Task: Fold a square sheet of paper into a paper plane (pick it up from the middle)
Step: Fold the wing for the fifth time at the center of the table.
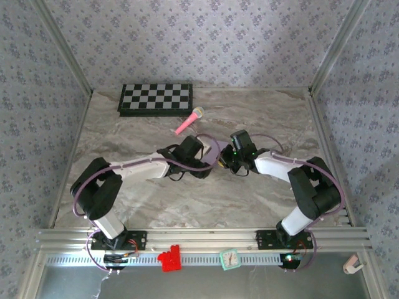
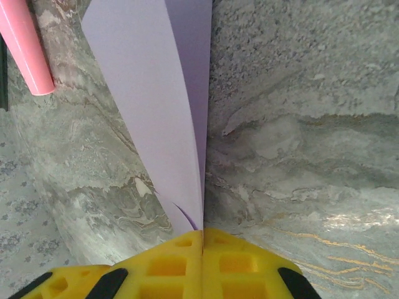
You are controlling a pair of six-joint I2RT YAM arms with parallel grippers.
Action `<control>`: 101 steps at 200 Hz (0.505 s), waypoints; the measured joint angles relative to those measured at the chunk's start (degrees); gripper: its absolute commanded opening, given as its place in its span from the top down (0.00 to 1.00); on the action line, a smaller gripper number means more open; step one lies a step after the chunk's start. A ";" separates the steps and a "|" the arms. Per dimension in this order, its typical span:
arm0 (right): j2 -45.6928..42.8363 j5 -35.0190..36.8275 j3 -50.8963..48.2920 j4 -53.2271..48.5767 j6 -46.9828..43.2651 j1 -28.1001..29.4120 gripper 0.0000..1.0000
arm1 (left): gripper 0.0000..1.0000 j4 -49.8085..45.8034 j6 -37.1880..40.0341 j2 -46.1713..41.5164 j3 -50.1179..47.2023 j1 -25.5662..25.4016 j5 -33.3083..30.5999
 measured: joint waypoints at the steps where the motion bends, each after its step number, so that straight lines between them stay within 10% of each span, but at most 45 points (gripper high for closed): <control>1: 0.00 -0.02 0.02 0.00 0.02 -0.04 0.97 | 0.31 0.13 0.13 0.00 -0.09 -0.04 -0.02; 101: -0.20 -3.93 0.98 -0.33 2.43 -1.92 0.96 | 0.46 12.44 13.97 4.96 -3.58 -1.38 0.37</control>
